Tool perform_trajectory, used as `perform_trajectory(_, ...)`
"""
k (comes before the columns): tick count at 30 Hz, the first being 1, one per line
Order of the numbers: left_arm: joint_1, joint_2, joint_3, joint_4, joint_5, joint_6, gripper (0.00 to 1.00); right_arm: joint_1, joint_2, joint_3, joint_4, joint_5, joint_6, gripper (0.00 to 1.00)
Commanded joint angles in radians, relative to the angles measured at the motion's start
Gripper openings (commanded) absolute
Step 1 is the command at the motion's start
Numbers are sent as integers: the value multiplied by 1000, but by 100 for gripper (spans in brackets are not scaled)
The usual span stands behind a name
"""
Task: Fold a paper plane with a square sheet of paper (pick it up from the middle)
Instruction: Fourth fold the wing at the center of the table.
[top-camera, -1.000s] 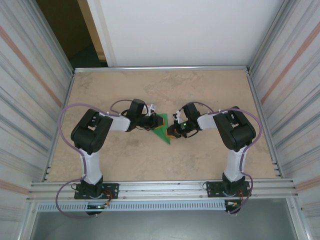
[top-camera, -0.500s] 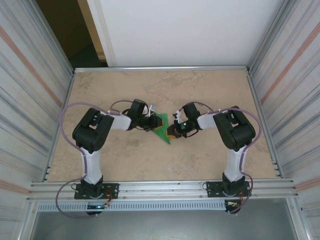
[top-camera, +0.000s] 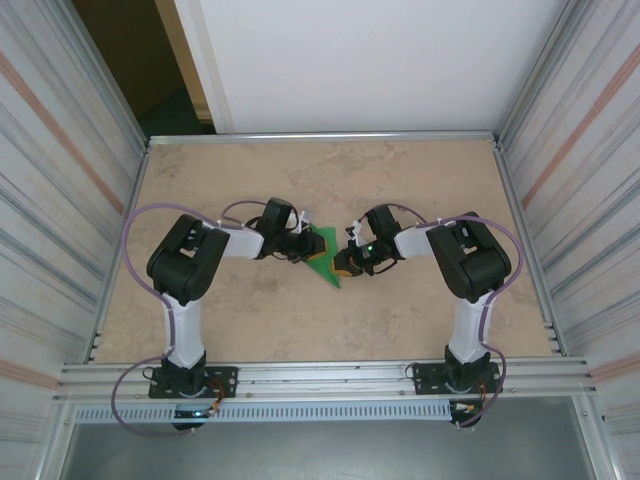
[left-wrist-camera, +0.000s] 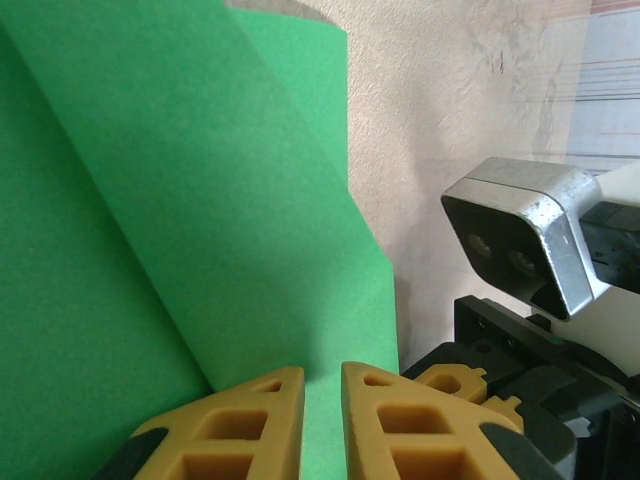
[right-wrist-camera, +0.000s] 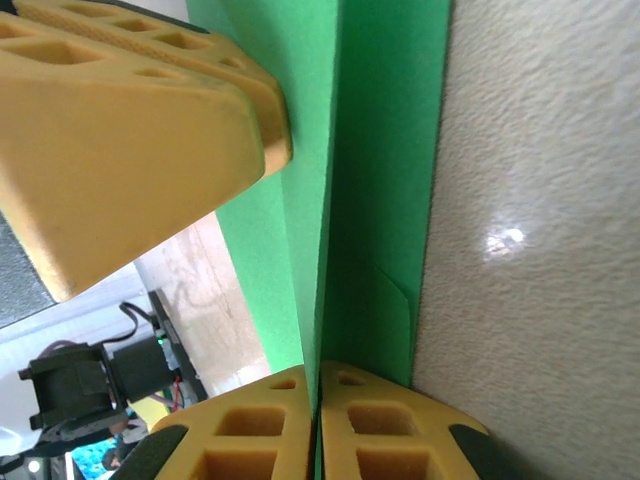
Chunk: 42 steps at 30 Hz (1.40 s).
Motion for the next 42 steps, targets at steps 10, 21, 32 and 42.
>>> perform_trajectory(10,1,53,16,-168,-74,56,18,5,-47,-15,-173,30,-46,20)
perform_trajectory(21,1,74,39,-223,-88,58,18,39,-110,-39,-219,41,-39,18)
perform_trajectory(32,3,85,58,-260,-89,58,19,43,-88,-43,-211,76,-21,23)
perform_trajectory(42,1,90,74,-287,-93,63,19,-11,-350,-99,-225,205,7,28)
